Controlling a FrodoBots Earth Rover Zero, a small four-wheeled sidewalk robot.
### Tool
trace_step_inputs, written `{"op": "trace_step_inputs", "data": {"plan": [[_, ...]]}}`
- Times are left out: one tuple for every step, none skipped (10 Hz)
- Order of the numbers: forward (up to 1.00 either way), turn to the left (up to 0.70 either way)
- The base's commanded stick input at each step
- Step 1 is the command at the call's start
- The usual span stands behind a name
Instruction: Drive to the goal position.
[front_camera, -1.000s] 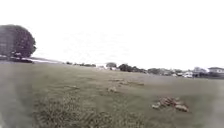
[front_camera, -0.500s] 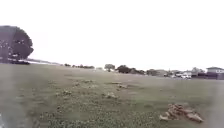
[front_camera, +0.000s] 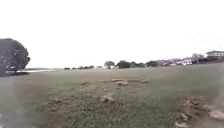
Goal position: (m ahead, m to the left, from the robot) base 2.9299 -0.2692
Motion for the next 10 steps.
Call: {"op": "trace_step_inputs", "data": {"plan": [[0.85,0.0],[0.85,0.0],[0.85,0.0],[0.85,0.0],[0.85,0.0],[0.85,0.0],[0.85,-0.07],[0.85,-0.21],[0.85,-0.34],[0.85,-0.34]]}}
